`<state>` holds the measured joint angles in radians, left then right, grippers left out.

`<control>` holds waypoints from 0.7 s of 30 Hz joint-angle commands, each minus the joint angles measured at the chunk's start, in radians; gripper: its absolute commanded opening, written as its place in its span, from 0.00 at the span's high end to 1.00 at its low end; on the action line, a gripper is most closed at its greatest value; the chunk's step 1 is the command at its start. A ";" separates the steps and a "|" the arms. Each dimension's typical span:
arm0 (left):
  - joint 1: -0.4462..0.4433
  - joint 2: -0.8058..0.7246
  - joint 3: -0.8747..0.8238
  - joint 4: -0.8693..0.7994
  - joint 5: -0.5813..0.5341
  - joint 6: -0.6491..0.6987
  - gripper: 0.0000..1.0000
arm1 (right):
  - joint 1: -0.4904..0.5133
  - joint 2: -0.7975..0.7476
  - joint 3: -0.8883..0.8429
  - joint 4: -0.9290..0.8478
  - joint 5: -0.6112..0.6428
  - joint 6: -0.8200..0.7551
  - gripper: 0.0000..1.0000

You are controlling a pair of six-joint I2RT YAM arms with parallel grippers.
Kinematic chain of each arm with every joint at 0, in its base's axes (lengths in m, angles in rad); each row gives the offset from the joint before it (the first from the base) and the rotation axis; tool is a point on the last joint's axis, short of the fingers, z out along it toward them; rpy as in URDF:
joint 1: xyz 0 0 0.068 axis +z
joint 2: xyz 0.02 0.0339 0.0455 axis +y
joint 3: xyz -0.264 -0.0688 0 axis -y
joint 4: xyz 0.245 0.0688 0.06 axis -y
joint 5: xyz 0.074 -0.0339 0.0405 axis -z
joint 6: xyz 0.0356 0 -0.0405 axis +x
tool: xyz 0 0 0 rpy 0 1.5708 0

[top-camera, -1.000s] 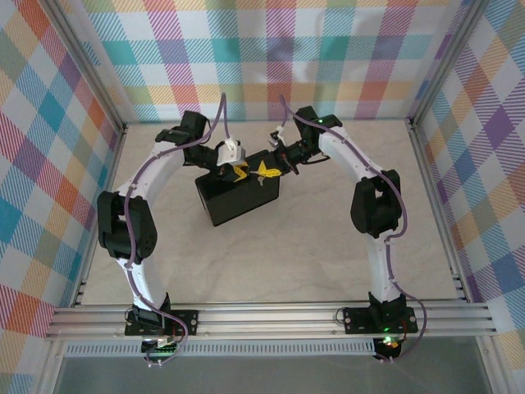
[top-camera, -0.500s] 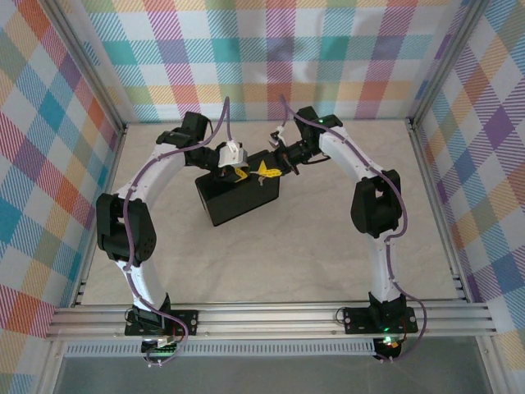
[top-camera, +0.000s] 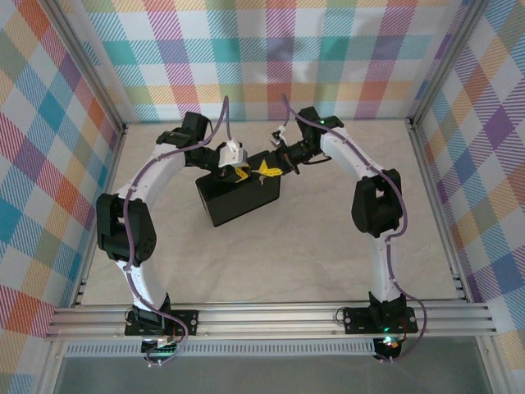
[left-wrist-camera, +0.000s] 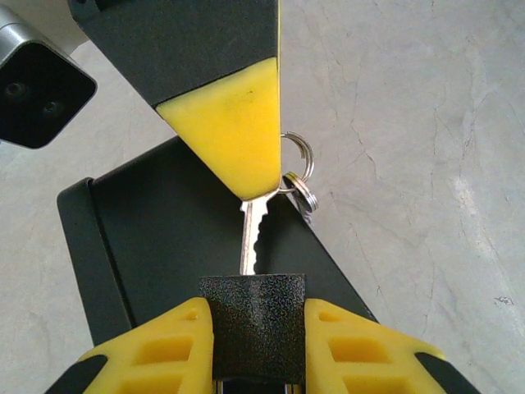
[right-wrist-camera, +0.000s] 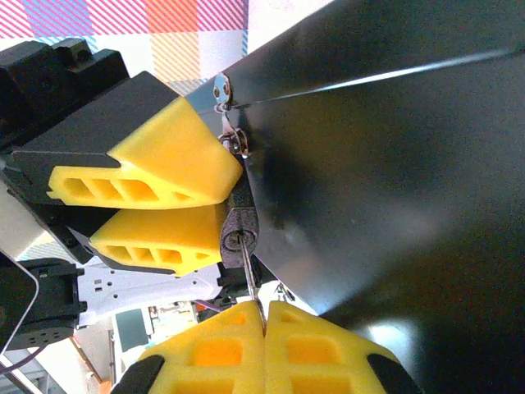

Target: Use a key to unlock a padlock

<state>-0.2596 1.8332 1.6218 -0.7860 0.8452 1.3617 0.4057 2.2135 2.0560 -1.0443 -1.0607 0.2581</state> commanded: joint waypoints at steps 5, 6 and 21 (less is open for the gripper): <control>-0.003 -0.011 0.024 -0.046 0.049 0.009 0.92 | 0.014 -0.014 -0.008 0.018 -0.051 0.008 0.94; -0.003 -0.012 0.024 -0.045 0.052 0.009 0.92 | 0.016 -0.012 -0.006 0.017 -0.051 0.008 0.94; -0.023 -0.026 0.019 -0.045 0.060 0.026 0.93 | 0.051 0.017 0.051 0.030 -0.079 0.057 0.93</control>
<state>-0.2604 1.8324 1.6241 -0.8021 0.8520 1.3666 0.4255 2.2154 2.0644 -1.0328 -1.0599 0.3038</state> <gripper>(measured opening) 0.234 0.069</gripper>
